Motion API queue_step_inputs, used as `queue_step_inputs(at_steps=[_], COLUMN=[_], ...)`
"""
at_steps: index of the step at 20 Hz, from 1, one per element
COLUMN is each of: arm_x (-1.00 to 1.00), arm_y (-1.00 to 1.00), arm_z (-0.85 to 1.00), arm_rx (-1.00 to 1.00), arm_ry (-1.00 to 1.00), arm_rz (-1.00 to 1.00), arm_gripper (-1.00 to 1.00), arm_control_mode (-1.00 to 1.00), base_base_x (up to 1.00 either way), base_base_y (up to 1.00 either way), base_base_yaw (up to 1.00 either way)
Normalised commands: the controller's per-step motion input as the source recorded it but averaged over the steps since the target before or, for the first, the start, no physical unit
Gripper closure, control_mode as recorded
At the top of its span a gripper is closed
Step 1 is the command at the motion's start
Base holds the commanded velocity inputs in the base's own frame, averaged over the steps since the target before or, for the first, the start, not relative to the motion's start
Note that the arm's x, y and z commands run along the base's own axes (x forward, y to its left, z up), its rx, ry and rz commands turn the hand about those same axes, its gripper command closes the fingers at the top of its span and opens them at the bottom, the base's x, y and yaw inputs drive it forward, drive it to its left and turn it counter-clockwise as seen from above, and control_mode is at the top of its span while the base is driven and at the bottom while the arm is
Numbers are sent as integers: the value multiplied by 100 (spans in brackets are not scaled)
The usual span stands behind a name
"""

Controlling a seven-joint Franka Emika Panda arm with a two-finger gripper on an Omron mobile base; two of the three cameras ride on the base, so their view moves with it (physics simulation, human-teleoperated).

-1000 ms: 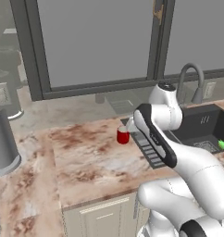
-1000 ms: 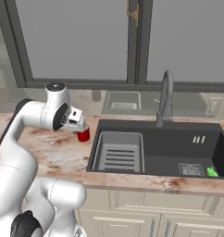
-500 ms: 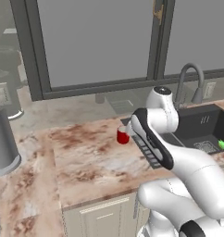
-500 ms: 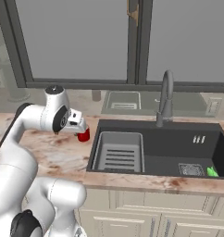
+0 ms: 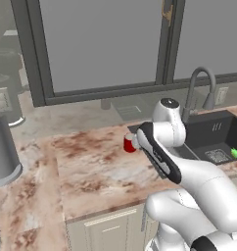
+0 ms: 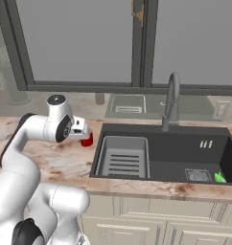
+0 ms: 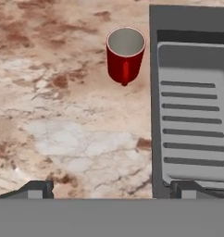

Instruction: Clear the mugs and bowl far away from the sink.

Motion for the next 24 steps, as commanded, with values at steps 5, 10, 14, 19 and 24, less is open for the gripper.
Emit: queue_step_inputs(at_steps=[5,10,14,19,24], arm_x=[18,8,6,4,14], arm_y=[0,0,0,0,0], arm_z=[-14,-1,0,0,-3], arm_rx=[0,-5,-2,0,0], arm_ry=[-13,-23,-8,2,4], arm_rz=[6,1,0,0,0], arm_gripper=[-100,-100,-100,-100,-100], arm_control_mode=[-100,-100,-100,-100,-100], base_base_x=[0,0,0,0,0], base_base_y=[0,0,0,0,0], base_base_yaw=[0,0,0,0,0])
